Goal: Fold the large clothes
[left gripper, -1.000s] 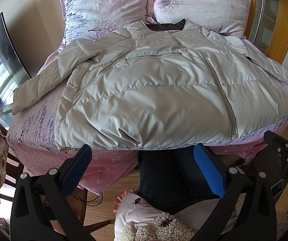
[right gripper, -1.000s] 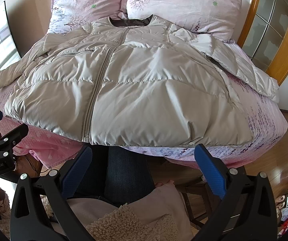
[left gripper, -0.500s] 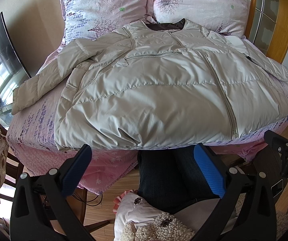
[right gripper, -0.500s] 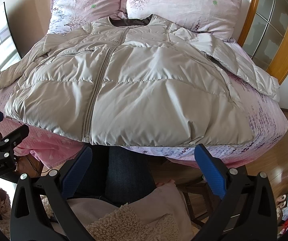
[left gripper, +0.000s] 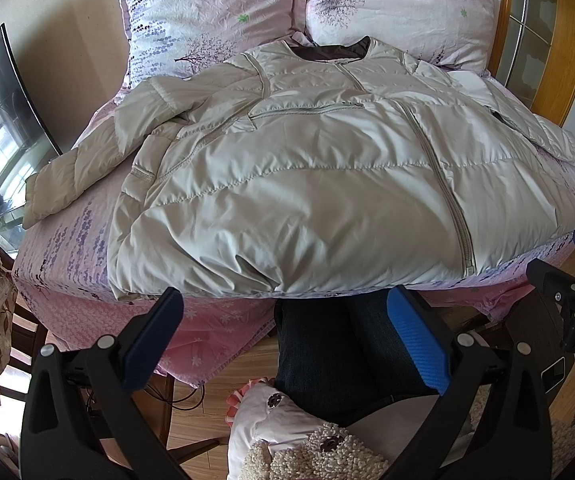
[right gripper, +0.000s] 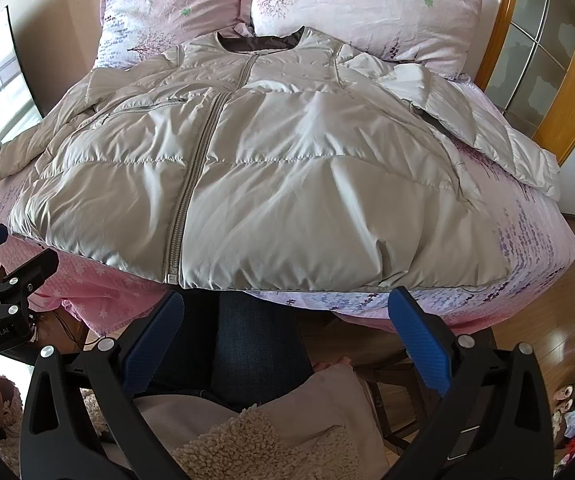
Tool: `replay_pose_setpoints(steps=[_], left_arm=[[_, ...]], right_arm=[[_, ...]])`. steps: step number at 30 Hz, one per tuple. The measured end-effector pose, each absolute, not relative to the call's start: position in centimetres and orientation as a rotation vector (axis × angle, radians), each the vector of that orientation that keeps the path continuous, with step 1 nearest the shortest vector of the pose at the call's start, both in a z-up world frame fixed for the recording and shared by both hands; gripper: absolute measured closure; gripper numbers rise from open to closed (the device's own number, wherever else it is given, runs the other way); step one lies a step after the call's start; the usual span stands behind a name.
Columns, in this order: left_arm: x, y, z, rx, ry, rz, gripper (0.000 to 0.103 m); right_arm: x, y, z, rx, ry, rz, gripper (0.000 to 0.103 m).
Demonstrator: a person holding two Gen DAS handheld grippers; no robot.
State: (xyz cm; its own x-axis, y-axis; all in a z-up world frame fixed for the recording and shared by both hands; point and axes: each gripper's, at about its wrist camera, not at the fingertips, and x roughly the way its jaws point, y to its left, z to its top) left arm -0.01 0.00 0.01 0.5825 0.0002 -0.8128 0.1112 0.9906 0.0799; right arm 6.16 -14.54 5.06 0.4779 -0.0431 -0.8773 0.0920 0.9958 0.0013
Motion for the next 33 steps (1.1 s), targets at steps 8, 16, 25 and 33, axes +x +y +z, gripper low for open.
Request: replay_pose_setpoints(steps=[8, 16, 25, 33], left_arm=[[-0.01, 0.00, 0.00, 0.127, 0.948, -0.066, 0.002], [-0.01, 0.00, 0.00, 0.126, 0.948, -0.065, 0.002], [-0.01, 0.00, 0.00, 0.126, 0.949, -0.066, 0.002], [-0.16, -0.18, -0.16, 0.116, 0.949, -0.071, 0.002]], right_arm=[[6.17, -14.55, 5.04, 0.052, 1.070, -0.082, 0.001], [6.15, -14.53, 5.05, 0.052, 1.070, -0.081, 0.001], [6.20, -14.54, 5.03, 0.052, 1.071, -0.083, 0.001], [6.24, -14.69, 4.87, 0.067, 1.071, -0.079, 0.001]])
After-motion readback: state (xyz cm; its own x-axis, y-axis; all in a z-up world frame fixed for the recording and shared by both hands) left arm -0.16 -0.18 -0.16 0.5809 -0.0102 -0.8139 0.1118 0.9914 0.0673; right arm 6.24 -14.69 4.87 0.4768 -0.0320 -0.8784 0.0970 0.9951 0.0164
